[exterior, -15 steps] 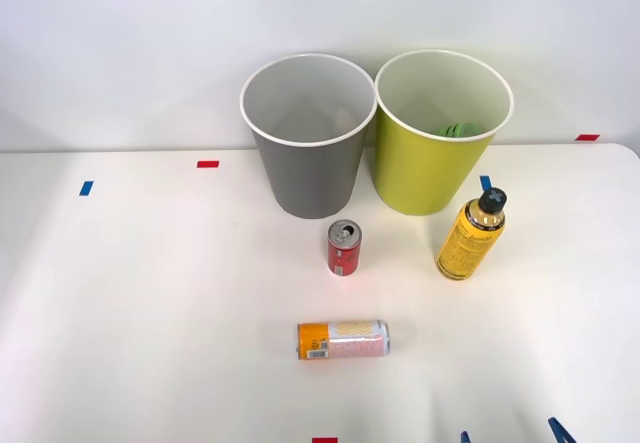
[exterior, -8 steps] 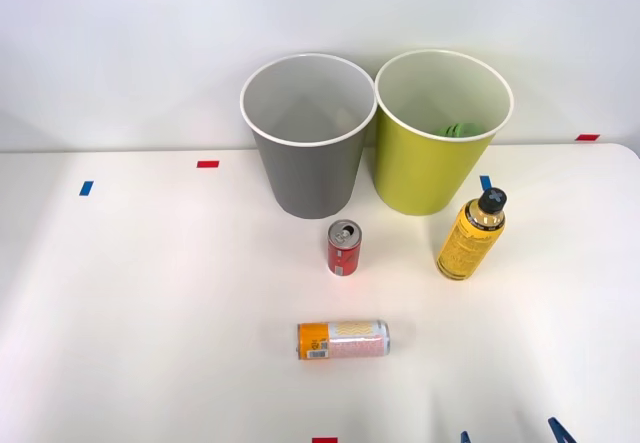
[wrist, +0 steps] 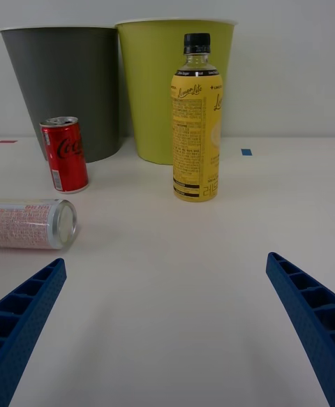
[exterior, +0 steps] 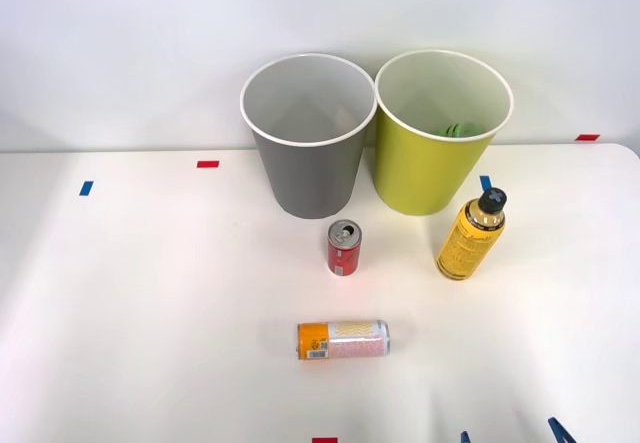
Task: Put cans in the gray bin, plastic bottles in the light green bin
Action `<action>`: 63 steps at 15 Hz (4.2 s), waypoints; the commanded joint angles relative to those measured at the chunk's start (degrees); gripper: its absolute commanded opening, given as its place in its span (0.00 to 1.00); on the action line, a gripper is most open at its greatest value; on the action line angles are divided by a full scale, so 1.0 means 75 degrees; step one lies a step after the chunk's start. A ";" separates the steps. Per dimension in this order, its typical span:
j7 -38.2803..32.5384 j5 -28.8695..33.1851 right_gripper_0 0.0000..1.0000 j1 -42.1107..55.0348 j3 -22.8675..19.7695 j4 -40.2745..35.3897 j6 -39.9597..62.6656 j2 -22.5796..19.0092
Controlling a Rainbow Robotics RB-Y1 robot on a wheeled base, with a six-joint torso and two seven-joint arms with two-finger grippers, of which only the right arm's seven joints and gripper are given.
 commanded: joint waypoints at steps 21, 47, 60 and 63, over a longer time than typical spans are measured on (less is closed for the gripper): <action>0.0176 -0.0059 1.00 -0.0258 -0.0059 -0.0106 -0.0176 0.0258; -0.0094 -0.0094 1.00 -0.5590 -0.1641 0.1242 0.2836 0.1207; -0.0059 -0.0094 0.00 -0.5789 -0.1687 0.1242 0.3187 0.1336; -0.0094 -0.0094 0.00 -0.5754 -0.1687 0.1242 0.3187 0.1348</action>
